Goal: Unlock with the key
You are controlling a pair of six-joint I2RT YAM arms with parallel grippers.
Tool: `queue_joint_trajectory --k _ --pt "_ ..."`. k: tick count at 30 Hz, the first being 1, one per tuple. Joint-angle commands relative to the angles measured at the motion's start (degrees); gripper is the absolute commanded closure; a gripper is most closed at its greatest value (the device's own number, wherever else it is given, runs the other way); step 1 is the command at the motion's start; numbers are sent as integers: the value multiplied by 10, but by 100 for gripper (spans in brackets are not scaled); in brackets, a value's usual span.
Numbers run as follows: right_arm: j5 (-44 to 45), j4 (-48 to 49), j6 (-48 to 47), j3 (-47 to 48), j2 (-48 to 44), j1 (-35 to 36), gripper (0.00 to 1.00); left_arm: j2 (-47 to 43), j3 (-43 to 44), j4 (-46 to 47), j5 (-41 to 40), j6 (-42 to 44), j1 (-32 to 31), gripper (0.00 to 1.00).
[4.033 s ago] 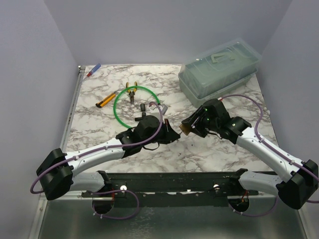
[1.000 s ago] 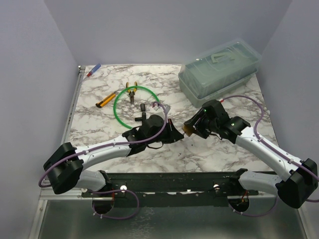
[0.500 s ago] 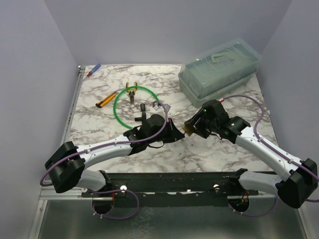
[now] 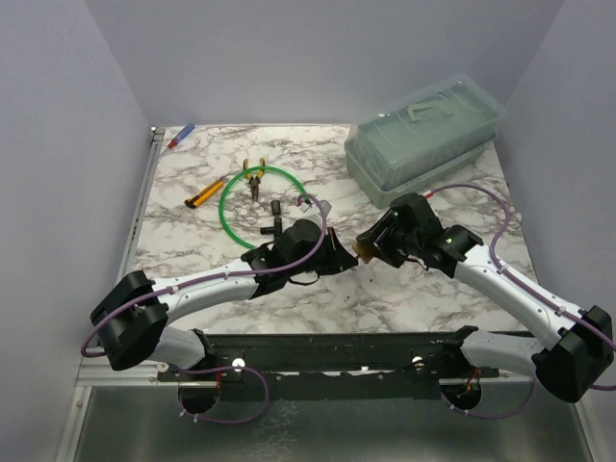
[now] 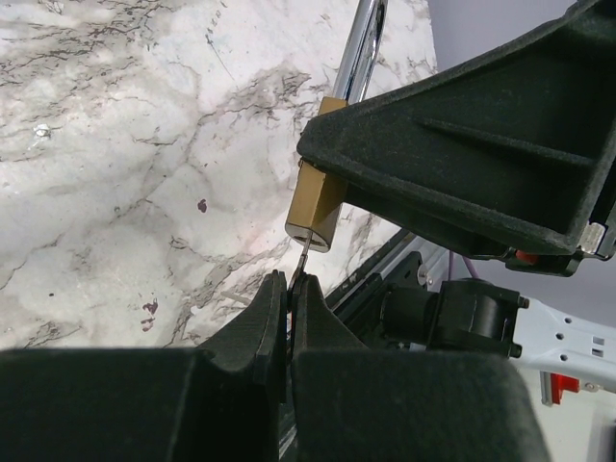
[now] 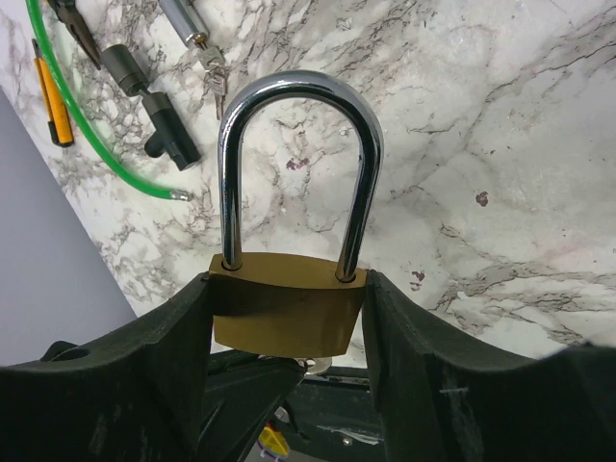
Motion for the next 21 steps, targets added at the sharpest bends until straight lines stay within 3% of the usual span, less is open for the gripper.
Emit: queue_joint_trajectory --k 1,21 --pt "-17 41 6 5 -1 4 100 11 22 19 -14 6 -3 100" --pt "-39 63 -10 3 0 4 100 11 24 51 -25 -1 4 100"
